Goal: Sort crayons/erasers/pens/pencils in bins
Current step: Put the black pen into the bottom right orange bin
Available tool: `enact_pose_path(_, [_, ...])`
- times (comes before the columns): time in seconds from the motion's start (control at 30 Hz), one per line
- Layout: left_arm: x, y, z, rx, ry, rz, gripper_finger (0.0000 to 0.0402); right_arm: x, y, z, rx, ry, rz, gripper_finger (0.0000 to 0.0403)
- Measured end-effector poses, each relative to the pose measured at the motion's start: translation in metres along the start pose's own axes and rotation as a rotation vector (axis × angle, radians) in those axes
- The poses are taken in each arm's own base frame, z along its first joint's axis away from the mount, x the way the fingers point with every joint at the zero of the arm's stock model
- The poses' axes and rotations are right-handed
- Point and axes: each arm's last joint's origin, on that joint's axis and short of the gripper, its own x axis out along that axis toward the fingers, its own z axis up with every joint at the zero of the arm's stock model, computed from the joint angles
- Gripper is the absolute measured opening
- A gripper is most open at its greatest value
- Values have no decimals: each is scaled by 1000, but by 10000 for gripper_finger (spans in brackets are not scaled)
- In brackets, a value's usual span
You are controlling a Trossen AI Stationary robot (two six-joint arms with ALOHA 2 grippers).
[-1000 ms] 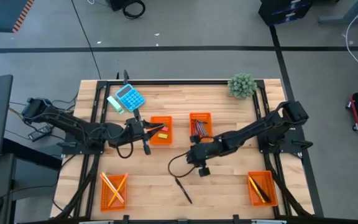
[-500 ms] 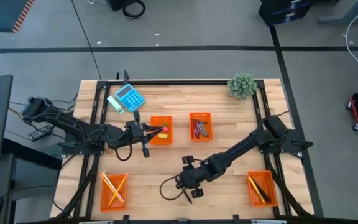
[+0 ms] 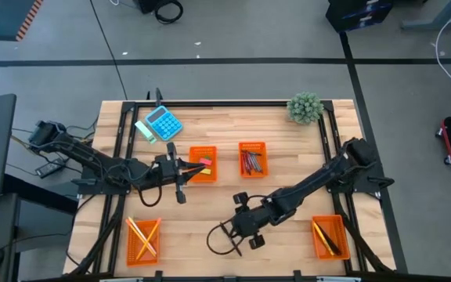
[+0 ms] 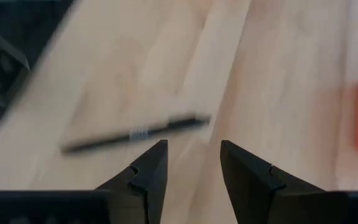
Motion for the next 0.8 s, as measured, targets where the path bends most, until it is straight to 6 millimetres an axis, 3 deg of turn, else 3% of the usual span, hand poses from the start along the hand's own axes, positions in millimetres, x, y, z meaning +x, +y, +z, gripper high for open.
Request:
enact_pose_path(0.1, [-1, -2, 0, -3, 3, -9, 34, -3, 7, 5, 2, -70, -6, 154])
enact_pose_path(0.33, [-7, -11, 1, -2, 0, -54, 36, 35, 21, -8, -31, -131, -21, 154])
enact_pose_path(0.5, [-12, -17, 2, 45, -5, -87, 39, 45, 11, -10, 116, -109, -40, 154])
enact_pose_path(0.8, [-17, -22, 3, 167, -17, -115, 24, 47, -7, -17, 195, -25, -69, 154])
